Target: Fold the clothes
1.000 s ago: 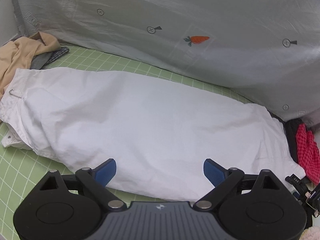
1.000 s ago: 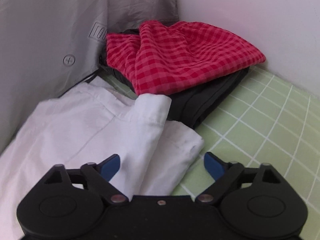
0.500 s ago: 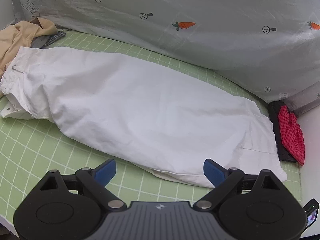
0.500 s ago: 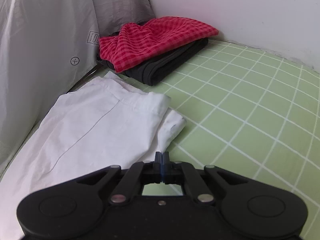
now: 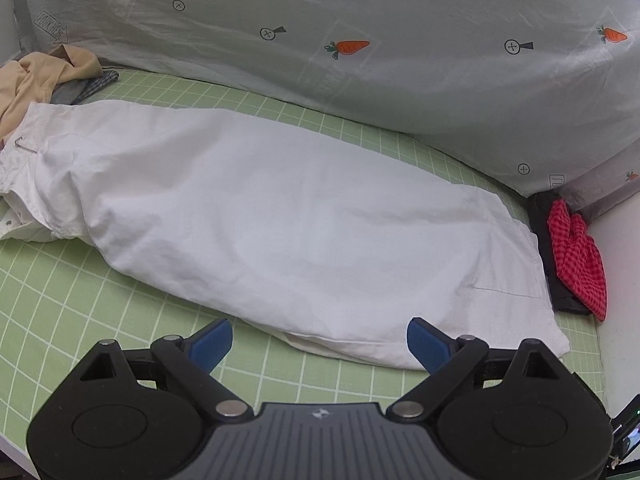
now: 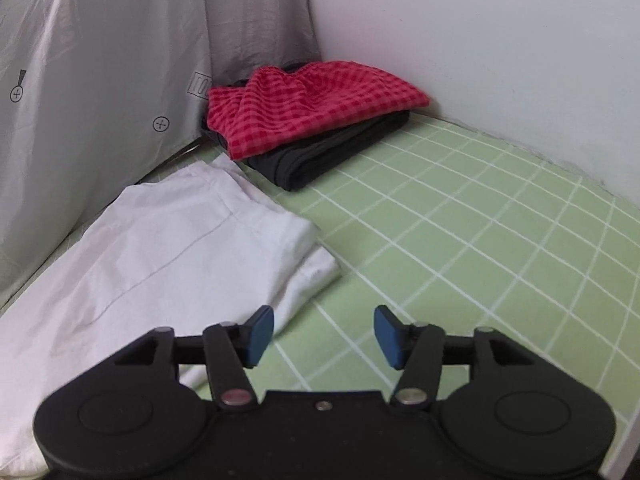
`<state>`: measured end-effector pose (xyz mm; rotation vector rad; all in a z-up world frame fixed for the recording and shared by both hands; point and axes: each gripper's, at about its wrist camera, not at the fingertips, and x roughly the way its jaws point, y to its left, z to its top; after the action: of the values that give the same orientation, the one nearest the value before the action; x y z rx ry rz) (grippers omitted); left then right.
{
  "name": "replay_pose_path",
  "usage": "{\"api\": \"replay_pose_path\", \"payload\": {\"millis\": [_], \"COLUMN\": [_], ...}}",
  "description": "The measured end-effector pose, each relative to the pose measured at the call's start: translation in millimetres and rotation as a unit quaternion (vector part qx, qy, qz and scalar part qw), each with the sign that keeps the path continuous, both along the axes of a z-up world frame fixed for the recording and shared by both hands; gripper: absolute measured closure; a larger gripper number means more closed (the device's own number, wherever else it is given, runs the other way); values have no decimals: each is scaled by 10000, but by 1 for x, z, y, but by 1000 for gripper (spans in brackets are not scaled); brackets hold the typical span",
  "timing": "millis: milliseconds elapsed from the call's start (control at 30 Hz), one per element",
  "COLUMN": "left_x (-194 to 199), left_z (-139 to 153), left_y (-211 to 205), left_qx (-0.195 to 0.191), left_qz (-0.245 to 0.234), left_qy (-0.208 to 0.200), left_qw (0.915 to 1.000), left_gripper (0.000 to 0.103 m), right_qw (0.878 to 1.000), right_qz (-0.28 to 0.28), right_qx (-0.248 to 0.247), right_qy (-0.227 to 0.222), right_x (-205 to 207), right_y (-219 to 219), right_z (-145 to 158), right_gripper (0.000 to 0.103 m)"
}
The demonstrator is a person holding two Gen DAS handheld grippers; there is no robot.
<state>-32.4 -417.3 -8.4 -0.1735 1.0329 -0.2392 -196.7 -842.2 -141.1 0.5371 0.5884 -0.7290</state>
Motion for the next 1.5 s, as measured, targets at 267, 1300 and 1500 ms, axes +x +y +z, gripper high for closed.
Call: {"api": "replay_pose_path", "payload": {"millis": [267,1300,1500], "left_x": [23,66,98], "left_z": [2,-22,-31], "left_y": [-5,27,8], "left_qx": [91,197,472], "left_qz": [332,861,710], "left_qy": [-100,250,224], "left_qw": [9994,9958,9961], "left_gripper": [9,9,9], "right_qw": [9998,9862,9928], "right_qz": [126,1423,1081], "right_qx": [156,-848,-521], "right_qy": [-76,16,3], "right_x": [49,114,170], "right_y": [-53,17,-29], "right_z": [-10,43,33], "right_gripper": [95,0,35]}}
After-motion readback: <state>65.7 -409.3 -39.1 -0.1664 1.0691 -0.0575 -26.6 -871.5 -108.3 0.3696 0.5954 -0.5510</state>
